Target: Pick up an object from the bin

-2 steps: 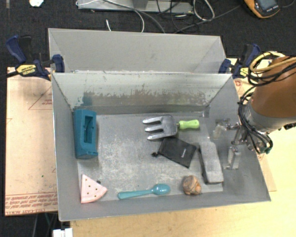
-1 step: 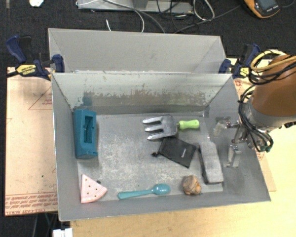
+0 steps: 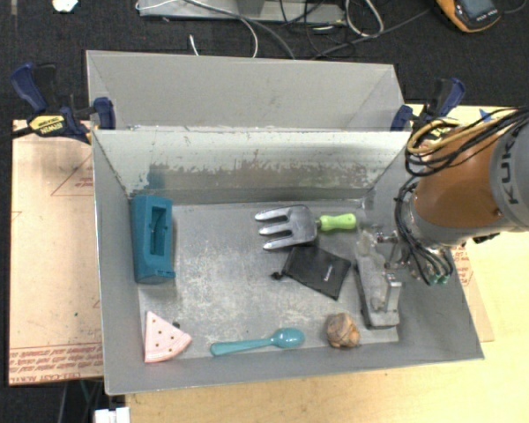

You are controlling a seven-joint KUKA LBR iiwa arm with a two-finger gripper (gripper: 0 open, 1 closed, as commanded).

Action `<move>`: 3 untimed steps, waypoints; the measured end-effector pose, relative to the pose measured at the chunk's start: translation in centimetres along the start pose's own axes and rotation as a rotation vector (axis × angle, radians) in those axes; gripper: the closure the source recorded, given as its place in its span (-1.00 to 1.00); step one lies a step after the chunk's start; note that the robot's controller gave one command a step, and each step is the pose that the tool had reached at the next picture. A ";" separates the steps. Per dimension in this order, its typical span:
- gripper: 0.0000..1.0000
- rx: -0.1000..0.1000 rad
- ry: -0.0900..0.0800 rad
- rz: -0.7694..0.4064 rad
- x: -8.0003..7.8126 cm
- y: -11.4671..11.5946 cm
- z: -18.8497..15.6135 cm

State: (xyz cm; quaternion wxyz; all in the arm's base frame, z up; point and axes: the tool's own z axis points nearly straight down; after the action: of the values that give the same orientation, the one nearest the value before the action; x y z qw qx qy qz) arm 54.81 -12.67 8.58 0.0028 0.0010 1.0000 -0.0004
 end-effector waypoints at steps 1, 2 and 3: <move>-1.00 0.008 -0.012 -0.019 -0.3 2.8 0.8; -1.00 0.002 -0.005 0.032 -1.6 1.5 -2.8; -1.00 0.000 -0.006 0.098 -1.4 2.4 -3.6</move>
Offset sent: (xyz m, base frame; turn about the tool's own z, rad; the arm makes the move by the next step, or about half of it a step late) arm 0.0160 0.0132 0.0280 0.0338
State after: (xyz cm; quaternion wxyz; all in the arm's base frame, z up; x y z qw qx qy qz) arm 56.22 -10.24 12.18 0.0058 0.0498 0.9987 -0.0005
